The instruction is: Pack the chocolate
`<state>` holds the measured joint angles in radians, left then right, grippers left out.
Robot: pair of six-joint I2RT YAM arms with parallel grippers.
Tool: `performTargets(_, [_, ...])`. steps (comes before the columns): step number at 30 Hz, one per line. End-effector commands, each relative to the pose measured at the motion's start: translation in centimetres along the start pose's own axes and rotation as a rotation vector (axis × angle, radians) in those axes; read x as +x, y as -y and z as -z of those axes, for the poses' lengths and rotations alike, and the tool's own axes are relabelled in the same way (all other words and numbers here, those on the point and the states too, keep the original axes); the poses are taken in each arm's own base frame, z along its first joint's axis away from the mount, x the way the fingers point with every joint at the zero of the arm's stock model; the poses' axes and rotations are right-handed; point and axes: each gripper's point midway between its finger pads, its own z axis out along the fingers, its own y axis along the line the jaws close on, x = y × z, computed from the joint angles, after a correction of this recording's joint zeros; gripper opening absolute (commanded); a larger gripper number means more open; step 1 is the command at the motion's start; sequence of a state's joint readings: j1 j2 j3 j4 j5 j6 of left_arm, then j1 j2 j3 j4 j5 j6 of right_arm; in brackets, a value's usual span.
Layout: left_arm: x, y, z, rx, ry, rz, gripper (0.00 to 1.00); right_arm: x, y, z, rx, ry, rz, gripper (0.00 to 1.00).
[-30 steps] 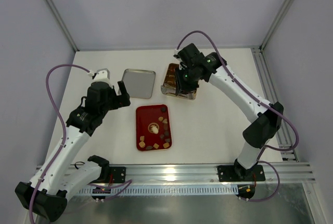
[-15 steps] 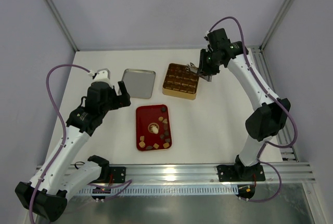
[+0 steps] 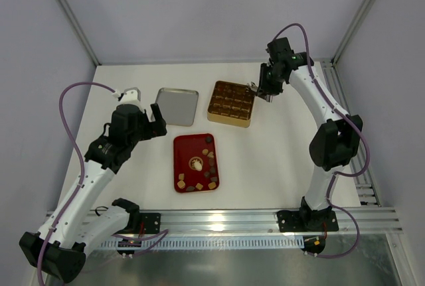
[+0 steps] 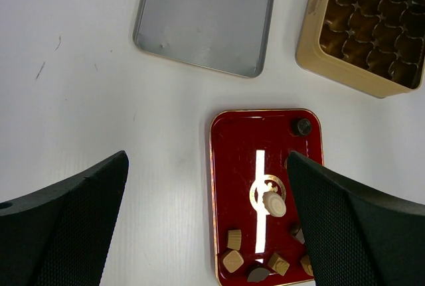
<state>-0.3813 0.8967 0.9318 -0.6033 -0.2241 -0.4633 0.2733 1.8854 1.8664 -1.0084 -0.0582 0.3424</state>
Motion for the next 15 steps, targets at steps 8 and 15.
performTargets(8, [-1.3,0.4,0.3,0.010,0.038,0.012,1.00,-1.9,0.0,-0.1,-0.007,0.070,-0.010,0.33])
performTargets(15, [-1.3,0.4,0.2,0.009,0.037,0.013,1.00,-1.3,0.3,-0.5,0.001,0.058,-0.011,0.33])
